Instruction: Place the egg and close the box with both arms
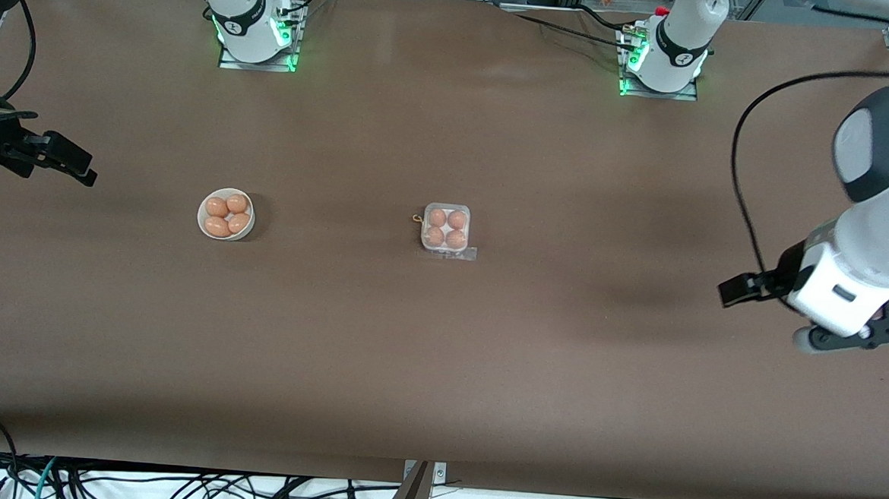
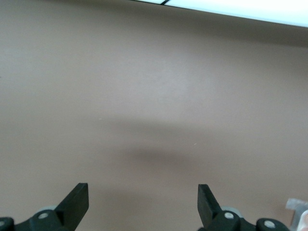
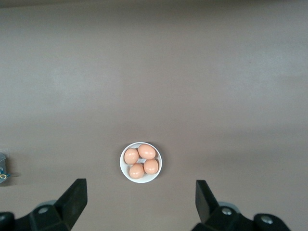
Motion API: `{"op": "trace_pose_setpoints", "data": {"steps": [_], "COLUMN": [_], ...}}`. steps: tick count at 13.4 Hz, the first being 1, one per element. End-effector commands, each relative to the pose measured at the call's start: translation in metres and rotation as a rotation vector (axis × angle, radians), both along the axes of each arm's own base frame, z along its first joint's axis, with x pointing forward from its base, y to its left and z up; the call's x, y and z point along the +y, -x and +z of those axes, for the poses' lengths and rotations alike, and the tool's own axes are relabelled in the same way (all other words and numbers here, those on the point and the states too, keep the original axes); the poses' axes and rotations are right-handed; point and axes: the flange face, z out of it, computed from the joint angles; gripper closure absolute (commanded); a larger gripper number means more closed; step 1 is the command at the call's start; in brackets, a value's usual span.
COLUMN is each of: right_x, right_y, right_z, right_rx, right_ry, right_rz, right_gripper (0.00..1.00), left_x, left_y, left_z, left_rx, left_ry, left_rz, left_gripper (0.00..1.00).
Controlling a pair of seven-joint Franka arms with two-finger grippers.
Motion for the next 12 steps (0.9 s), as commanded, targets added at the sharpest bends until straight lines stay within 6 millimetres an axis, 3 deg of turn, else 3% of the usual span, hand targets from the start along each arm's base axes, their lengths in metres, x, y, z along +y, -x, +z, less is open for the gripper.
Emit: {"op": "trace_pose_setpoints", "data": {"steps": [1, 4, 8, 12], "right_x": [0.000, 0.000, 0.000, -0.001], "right_y": [0.003, 0.003, 0.003, 0.003], "right_z": [0.001, 0.001, 0.001, 0.001], "right_rx": [-0.003, -0.002, 0.000, 0.001], "right_ry": [-0.012, -0.012, -0.012, -0.011], "right_rz": [-0.004, -0.004, -0.002, 0.001], "right_gripper": [0.00, 0.00, 0.00, 0.00], "left_x": [0.035, 0.050, 0.049, 0.051], "left_y": [0.031, 0.056, 0.093, 0.109], "left_z": [0.016, 0.018, 0.027, 0.039], "left_rx": [0.030, 0.071, 0.087, 0.077], "left_ry": [-0.001, 0.000, 0.016, 0.019], "left_rz": [-0.056, -0.074, -0.128, -0.147], "left_gripper": [0.00, 0.00, 0.00, 0.00]}}
